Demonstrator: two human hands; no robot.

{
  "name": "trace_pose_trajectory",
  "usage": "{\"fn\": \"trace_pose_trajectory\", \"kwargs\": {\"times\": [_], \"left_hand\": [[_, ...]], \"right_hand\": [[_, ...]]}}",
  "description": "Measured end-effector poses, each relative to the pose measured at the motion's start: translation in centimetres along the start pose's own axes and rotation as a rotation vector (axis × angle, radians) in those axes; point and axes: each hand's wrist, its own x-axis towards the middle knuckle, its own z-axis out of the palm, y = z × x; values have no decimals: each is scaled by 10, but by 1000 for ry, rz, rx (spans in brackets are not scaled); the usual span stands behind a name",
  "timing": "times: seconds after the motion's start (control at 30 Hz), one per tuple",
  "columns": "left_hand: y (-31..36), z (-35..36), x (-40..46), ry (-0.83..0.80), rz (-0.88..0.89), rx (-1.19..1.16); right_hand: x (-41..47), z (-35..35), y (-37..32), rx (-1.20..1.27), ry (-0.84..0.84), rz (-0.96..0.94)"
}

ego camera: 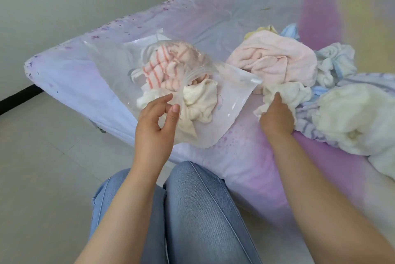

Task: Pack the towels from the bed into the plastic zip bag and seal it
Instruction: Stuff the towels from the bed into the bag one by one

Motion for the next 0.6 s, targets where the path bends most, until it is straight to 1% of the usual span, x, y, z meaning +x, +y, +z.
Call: {"fn": "trace_pose_trajectory", "kwargs": {"times": [0.07, 0.1, 0.2, 0.23, 0.27, 0.37, 0.4, 0.43, 0.47, 0.53, 0.57, 0.6], "left_hand": [[0, -1, -1, 10, -13, -20], [1, 0, -1, 12, -14, -26], [1, 3, -1, 5, -17, -28], [1, 4, -1, 4, -18, -28], [1, 4, 0, 4, -19, -26], [3, 6, 1, 2, -21, -28], [3, 7, 2, 0, -22, -31], [4, 8, 2, -2, -23, -33], [4, 8, 2, -2, -26, -34], [5, 7, 3, 1, -28, -31], [5, 7, 2, 2, -27, -26], [4, 6, 1, 3, -24, -20]], "right_hand": [[-1, -4, -2, -12, 4, -45], [-5, -8, -3, 24, -1, -72], [-34, -19, -8, 214, -52, -181], [-47, -23, -11, 309, -99, -215], [-60, -29, -15, 419, -188, -237], [-74, -52, -23, 746, -589, -250], [-71, -57, -26, 799, -636, -251], [-65, -60, -30, 810, -590, -259], [-55, -62, -34, 771, -436, -262], [-31, -57, -38, 560, 4, -241], [-20, -51, -35, 420, 143, -232], [-10, -41, -30, 291, 150, -202]]}}
